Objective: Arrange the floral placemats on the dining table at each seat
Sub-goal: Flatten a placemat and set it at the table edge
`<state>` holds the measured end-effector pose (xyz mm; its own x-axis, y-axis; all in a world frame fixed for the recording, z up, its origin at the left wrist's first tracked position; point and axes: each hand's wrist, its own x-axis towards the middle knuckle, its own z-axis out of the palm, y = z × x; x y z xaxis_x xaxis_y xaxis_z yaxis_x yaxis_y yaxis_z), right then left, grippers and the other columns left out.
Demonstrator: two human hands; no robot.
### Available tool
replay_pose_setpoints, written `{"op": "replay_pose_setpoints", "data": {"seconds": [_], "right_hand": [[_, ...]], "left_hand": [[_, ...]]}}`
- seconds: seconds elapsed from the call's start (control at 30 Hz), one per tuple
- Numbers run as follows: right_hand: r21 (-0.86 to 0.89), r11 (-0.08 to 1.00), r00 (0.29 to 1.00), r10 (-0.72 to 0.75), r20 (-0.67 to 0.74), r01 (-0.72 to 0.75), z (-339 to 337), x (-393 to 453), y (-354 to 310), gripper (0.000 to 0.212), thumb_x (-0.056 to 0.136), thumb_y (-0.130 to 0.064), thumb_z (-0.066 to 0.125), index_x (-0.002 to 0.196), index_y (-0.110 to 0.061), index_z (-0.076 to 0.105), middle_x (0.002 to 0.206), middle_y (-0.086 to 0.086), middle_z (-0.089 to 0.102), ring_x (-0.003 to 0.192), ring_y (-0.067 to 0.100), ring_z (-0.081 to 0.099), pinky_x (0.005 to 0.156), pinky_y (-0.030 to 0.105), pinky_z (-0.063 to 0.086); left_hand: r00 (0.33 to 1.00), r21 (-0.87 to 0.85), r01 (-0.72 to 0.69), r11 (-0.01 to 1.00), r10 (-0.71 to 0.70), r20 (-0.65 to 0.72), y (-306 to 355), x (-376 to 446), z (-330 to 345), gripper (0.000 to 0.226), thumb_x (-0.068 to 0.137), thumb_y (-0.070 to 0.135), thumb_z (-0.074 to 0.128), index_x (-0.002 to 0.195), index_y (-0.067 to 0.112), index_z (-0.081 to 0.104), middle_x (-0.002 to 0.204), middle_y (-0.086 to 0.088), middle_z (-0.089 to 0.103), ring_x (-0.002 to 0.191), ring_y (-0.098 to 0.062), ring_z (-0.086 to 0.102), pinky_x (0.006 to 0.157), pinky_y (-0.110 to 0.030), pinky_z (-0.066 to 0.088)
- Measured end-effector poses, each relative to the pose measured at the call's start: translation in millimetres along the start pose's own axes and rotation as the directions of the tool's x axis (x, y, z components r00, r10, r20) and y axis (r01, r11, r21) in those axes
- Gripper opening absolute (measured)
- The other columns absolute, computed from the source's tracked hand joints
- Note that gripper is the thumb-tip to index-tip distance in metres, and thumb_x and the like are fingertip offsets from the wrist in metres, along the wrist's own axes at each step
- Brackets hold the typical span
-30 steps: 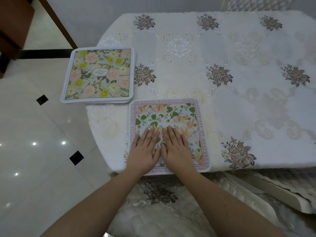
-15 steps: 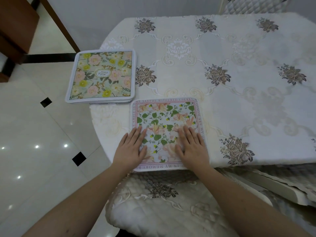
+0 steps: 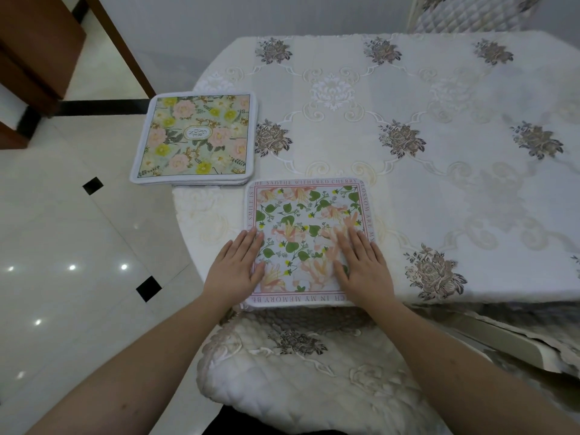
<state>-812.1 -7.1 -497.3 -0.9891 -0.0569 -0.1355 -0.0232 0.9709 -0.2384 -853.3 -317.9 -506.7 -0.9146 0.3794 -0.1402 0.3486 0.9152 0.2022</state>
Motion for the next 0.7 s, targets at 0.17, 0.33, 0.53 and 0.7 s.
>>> {"op": "replay_pose_setpoints", "data": {"seconds": [0.17, 0.33, 0.53, 0.7], "right_hand": [[-0.020, 1.000, 1.000, 0.002, 0.024, -0.001, -1, 1, 0, 0.064, 0.100, -0.055, 0.015, 0.155, -0.035, -0.010, 0.164, -0.005, -0.011, 0.150, 0.010, -0.013, 0.120, 0.031, -0.009], [-0.046, 0.999, 0.997, 0.009, 0.079, -0.005, -5, 1, 6, 0.066, 0.098, -0.059, 0.010, 0.156, -0.033, -0.008, 0.164, -0.006, -0.012, 0.149, 0.008, -0.016, 0.120, 0.029, -0.010], [-0.104, 0.995, 0.985, 0.003, 0.175, 0.015, -27, -5, 11, 0.074, 0.094, -0.064, 0.003, 0.157, -0.026, -0.003, 0.165, -0.002, -0.008, 0.151, 0.012, -0.006, 0.122, 0.032, 0.002], [-0.154, 0.988, 0.962, 0.067, 0.265, -0.026, -50, -11, -2, 0.066, 0.102, -0.048, 0.028, 0.157, -0.017, 0.009, 0.165, 0.005, 0.005, 0.151, 0.019, 0.010, 0.119, 0.039, 0.019]], "left_hand": [[1.000, -0.009, 0.010, 1.000, -0.010, 0.012, -1, 1, 1, 0.066, 0.101, 0.056, 0.014, 0.160, 0.028, 0.006, 0.166, 0.009, 0.000, 0.153, -0.010, 0.001, 0.122, -0.032, 0.002], [0.999, -0.005, 0.028, 1.000, -0.028, 0.034, 0, 0, -3, 0.069, 0.098, 0.061, 0.007, 0.159, 0.030, 0.000, 0.165, 0.011, -0.005, 0.152, -0.008, -0.004, 0.123, -0.036, 0.005], [0.969, 0.049, 0.193, 0.980, -0.198, 0.149, -12, -16, -16, 0.075, 0.091, 0.070, -0.006, 0.154, 0.031, -0.020, 0.162, 0.012, -0.023, 0.152, -0.009, -0.015, 0.125, -0.037, -0.004], [0.922, 0.129, 0.257, 0.958, -0.283, 0.264, -12, -33, -32, 0.071, 0.100, 0.061, 0.005, 0.158, 0.025, -0.012, 0.166, 0.004, -0.017, 0.154, -0.016, -0.008, 0.125, -0.041, 0.008]]}}
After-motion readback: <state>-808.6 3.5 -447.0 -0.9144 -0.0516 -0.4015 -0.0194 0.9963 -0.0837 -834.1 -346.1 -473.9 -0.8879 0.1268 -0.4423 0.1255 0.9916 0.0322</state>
